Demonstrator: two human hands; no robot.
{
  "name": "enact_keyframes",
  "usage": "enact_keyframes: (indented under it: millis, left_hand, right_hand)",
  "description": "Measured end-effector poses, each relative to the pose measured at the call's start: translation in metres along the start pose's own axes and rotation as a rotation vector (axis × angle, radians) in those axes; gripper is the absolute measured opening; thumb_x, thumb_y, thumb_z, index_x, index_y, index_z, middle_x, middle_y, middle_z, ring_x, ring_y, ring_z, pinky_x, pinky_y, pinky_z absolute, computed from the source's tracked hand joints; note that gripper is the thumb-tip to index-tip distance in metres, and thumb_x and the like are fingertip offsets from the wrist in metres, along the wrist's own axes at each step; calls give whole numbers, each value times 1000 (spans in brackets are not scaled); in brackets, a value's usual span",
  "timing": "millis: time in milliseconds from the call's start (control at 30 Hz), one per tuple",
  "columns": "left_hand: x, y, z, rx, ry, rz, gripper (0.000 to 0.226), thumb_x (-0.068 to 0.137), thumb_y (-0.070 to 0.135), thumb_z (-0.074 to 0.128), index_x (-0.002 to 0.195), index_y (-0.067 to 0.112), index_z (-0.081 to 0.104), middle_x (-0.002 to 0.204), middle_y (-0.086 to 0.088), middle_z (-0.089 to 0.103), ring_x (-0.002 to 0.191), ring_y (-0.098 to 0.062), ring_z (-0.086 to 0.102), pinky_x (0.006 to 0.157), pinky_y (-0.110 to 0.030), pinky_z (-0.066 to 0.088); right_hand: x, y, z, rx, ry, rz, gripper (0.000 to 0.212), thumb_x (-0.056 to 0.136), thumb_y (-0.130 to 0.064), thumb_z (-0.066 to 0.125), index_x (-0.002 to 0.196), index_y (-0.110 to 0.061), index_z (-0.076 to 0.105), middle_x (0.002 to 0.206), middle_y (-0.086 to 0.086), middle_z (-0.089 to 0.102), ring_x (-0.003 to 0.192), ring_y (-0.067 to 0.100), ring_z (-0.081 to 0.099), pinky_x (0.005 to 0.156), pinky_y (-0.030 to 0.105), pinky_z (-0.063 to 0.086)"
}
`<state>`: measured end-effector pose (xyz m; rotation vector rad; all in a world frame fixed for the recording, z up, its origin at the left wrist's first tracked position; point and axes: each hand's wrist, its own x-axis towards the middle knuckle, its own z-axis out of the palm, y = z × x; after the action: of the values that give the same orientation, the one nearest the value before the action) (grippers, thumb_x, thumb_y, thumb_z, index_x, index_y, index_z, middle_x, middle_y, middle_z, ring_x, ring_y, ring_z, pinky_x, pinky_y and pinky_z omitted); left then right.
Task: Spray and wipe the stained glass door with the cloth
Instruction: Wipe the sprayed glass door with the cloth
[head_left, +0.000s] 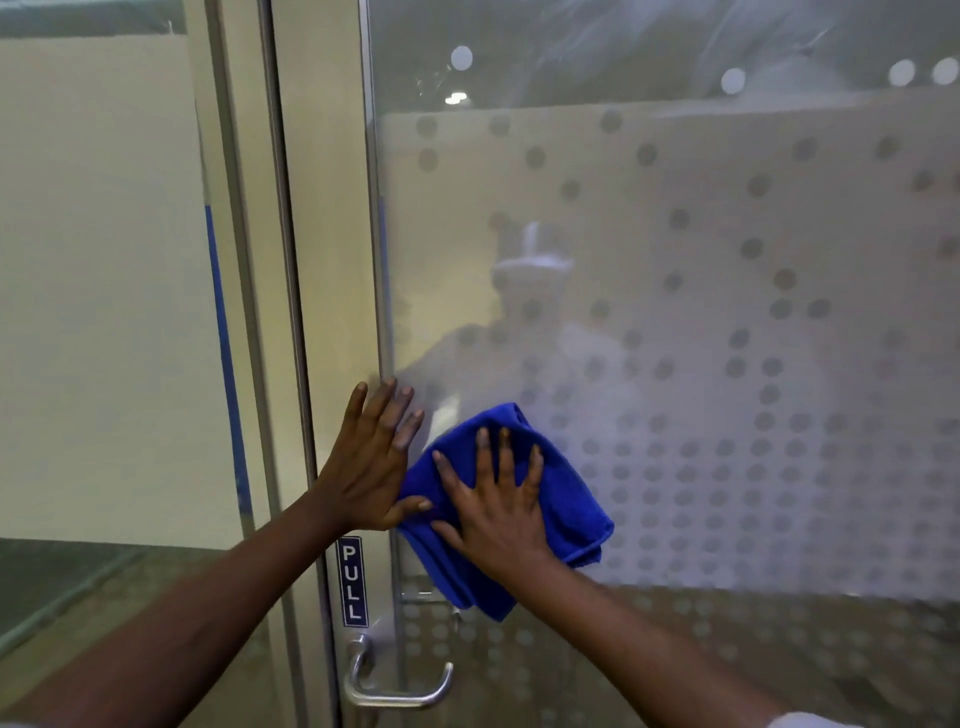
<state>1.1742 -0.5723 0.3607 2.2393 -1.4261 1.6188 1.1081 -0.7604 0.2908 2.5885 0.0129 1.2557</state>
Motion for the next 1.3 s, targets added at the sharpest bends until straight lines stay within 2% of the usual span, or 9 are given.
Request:
enact_keyframes:
  millis: [300,467,633,767,867,1000,1133,1233,1300]
  left_hand:
    - [0,42,13,26,-76,46,89,84,69,32,139,0,31,149,-27,26,141,-48,21,108,-69,21]
    - [15,59,20,63,-153,-55,86,85,66,42,138,-1,31,148,-28,24,139,-51,22,108,-69,21]
    - [34,71,26,75,-208,-160,86,90,64,32,145,-1,23,153,-30,14,142,-51,13,111,-68,17]
    - [40,76,29,89,-216,-204,90,89,65,35,147,-1,19,154,-30,13,143,-51,10,112,-67,16]
    - [38,77,29,95,-228,-222,88,90,63,35,147,-2,19,154,-30,14,143,-50,11,111,-68,15]
    - [37,81,24,97,-243,-251,83,91,61,32,144,-2,24,153,-29,16,142,-49,15,111,-68,15]
    - [45,90,20,81,-189,-323,78,92,60,30,136,-4,35,148,-31,29,137,-47,25,113,-62,17]
    - [59,97,11,33,-92,-413,73,89,56,38,132,-3,41,144,-28,38,129,-42,35,111,-57,25]
    - [72,102,0,-32,-20,-530,69,89,53,38,130,-1,44,139,-24,43,118,-39,43,102,-50,36]
  right_hand:
    - [-58,67,3,-59,-102,133,97,74,-80,45,152,-33,12,159,23,-13,145,47,-12,101,80,6]
    - [-58,108,-20,-62,-156,281,91,74,-80,40,150,-31,24,156,29,5,142,53,0,98,81,6]
    - [-33,144,-51,-12,-98,485,98,72,-82,38,152,-32,9,156,32,-1,143,52,-2,97,82,10]
    - [1,168,-82,36,-50,577,105,72,-81,44,151,-33,-6,157,30,-12,143,50,-11,101,80,9]
    - [34,178,-102,85,28,629,104,74,-80,44,152,-31,-5,157,30,-14,143,49,-13,101,80,8]
    - [76,175,-121,112,102,629,106,73,-81,43,153,-28,-2,156,31,-13,143,49,-13,100,80,8]
    - [104,156,-132,105,130,593,108,71,-82,43,153,-29,-3,157,30,-13,144,49,-13,100,81,8]
    - [116,134,-134,107,126,547,110,70,-83,43,152,-29,-4,157,30,-13,143,50,-14,99,81,6]
    - [119,119,-133,101,111,510,110,69,-83,43,152,-29,-5,157,30,-14,143,50,-14,98,81,6]
